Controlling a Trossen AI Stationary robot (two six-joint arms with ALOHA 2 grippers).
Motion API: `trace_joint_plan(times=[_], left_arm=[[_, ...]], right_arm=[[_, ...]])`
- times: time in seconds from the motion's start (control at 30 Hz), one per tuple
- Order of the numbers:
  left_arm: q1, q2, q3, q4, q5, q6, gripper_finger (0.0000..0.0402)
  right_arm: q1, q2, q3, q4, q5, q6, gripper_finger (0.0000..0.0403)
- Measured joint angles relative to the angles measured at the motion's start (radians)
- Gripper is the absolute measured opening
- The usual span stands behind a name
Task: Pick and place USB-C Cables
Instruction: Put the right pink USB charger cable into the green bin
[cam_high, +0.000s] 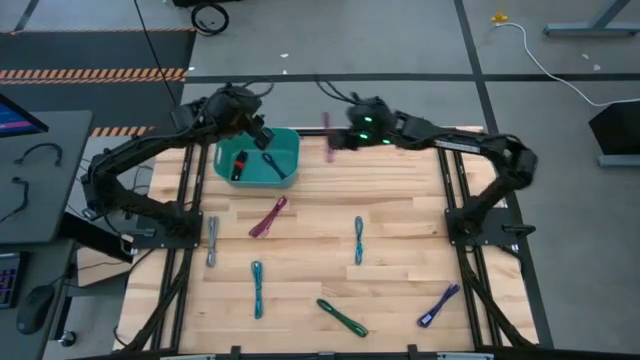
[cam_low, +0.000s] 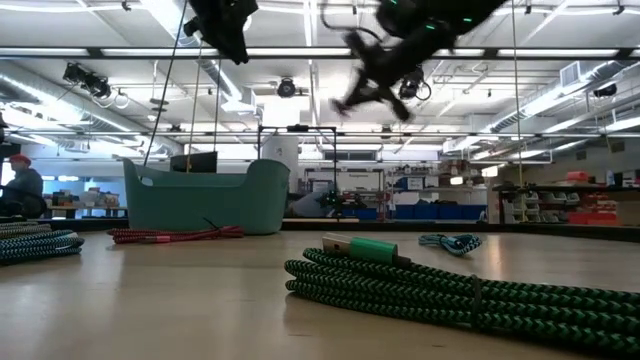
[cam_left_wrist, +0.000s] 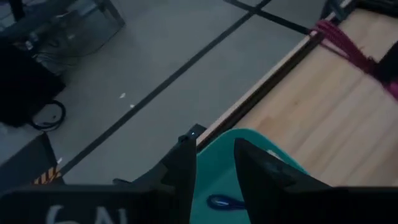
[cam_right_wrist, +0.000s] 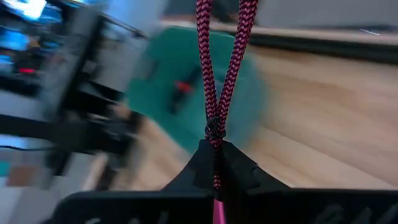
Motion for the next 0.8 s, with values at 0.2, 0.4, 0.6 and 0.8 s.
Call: trace_joint_plan(times=[0.2, 0.4, 0.6, 0.8], left_arm=[[0.015, -0.057, 0.002, 0.03, -0.016, 0.024, 0.0117], [0.016, -0.099, 0.002, 0.03, -0.019, 0.036, 0.0117], [0.016, -0.111, 0.002, 0.03, -0.019, 0.036, 0.0117], [0.016, -0.112, 0.002, 0.03, -0.016, 0.035, 0.0117]], right_arm=[[0.057, 0.311, 0.392, 0.006, -0.007, 0.066, 0.0008], [0.054, 0.56, 0.672, -0.094, -0.041, 0.145, 0.0008], [0.056, 0.703, 0.774, -0.14, -0.017, 0.27, 0.0008], [0.067, 0.755, 0.781, -0.198, 0.036, 0.352, 0.0008]])
